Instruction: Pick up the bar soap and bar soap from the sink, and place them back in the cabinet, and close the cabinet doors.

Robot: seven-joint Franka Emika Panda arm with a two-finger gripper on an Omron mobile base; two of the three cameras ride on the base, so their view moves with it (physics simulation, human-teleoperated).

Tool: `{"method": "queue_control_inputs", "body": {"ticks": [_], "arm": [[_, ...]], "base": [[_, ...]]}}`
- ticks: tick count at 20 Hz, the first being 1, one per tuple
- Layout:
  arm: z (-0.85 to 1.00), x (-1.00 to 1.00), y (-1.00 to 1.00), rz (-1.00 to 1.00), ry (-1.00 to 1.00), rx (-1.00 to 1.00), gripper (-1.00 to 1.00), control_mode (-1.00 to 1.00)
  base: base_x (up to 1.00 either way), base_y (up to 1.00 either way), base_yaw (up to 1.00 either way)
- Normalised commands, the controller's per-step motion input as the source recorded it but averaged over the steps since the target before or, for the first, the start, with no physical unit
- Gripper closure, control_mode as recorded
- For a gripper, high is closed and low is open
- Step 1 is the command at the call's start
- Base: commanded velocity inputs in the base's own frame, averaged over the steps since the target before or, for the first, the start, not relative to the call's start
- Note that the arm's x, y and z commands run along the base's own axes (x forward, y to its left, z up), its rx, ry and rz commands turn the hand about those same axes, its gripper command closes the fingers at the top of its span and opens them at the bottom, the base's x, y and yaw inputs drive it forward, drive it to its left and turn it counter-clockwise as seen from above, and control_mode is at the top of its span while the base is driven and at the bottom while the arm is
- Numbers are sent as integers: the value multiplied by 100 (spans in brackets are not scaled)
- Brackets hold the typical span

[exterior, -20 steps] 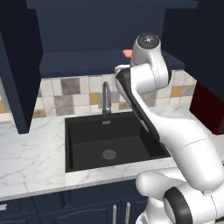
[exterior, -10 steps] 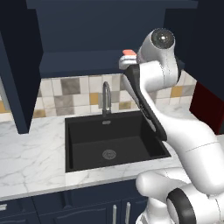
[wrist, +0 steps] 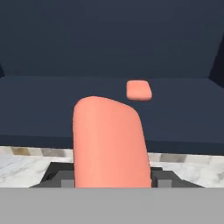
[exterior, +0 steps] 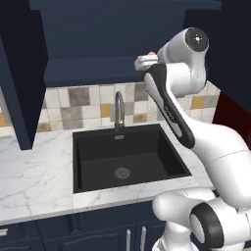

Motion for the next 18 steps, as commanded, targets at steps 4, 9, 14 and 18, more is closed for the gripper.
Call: {"method": "queue_control_inputs", "body": {"ticks": [4,9,14,18], "arm": [[1,31,0,14,-1,0,100,-100],[0,50,0,10,-1,0,100,-100],[-10,54,0,6,0,0,100,-100],[-18,48,1,1,0,0,100,-100]], "base": [[0,0,0],[0,0,0],[0,0,0],[0,0,0]]}}
